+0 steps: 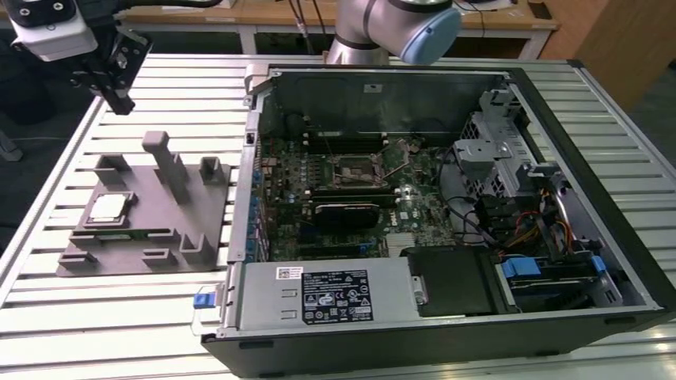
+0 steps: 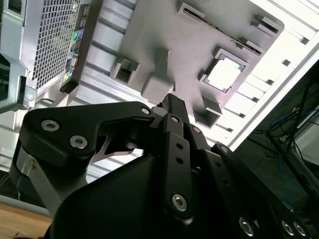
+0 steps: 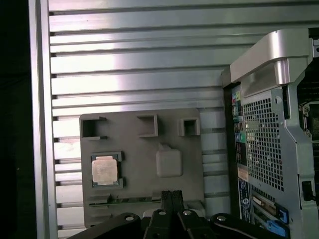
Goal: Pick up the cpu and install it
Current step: 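Reach for the cpu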
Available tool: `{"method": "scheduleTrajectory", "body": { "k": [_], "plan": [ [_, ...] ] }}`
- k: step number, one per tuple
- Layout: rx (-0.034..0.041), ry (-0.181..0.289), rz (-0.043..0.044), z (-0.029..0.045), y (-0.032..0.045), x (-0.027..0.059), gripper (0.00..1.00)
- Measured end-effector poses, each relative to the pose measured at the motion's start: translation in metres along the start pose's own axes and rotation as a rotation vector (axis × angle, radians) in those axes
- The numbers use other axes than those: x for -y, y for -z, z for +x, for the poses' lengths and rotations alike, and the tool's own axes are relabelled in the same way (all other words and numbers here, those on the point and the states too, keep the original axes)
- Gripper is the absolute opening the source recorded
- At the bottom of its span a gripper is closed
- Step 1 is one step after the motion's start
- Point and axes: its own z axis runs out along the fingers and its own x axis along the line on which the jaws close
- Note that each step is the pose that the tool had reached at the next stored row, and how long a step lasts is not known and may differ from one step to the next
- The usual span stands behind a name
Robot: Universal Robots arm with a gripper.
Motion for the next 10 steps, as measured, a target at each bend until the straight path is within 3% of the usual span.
{"method": "scheduleTrajectory", "body": {
  "k": [10],
  "plan": [
    [0.0001,0.000,-0.0001,0.0197,-0.0072,0.0019,0.11]
  ]
}}
